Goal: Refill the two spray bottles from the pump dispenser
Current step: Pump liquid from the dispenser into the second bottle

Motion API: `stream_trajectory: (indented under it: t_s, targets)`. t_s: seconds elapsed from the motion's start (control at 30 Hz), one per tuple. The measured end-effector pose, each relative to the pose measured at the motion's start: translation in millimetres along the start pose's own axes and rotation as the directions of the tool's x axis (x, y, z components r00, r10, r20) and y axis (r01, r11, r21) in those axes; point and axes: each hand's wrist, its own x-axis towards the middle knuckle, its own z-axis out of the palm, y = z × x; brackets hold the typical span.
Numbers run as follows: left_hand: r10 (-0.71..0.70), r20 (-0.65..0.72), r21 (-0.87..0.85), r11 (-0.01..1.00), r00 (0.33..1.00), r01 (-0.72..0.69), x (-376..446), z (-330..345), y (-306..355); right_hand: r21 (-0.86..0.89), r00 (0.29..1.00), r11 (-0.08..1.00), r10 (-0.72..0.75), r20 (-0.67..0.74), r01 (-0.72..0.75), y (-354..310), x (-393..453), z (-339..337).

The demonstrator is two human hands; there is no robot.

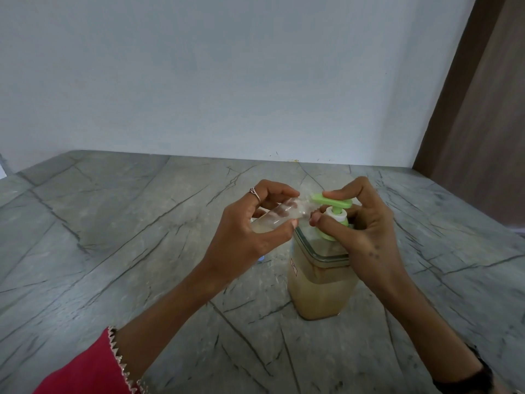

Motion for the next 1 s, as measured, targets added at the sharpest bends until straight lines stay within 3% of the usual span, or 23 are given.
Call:
stream_trajectory:
  t_s: [1.0]
  targets:
    - [-0.019, -0.023, -0.035, 0.999, 1.000, 0.019, 0.9, 0.0, -3.4, -0.073, 1.000, 0.997, 0.001, -0.003, -0.001, -6.0, -3.7, 1.9]
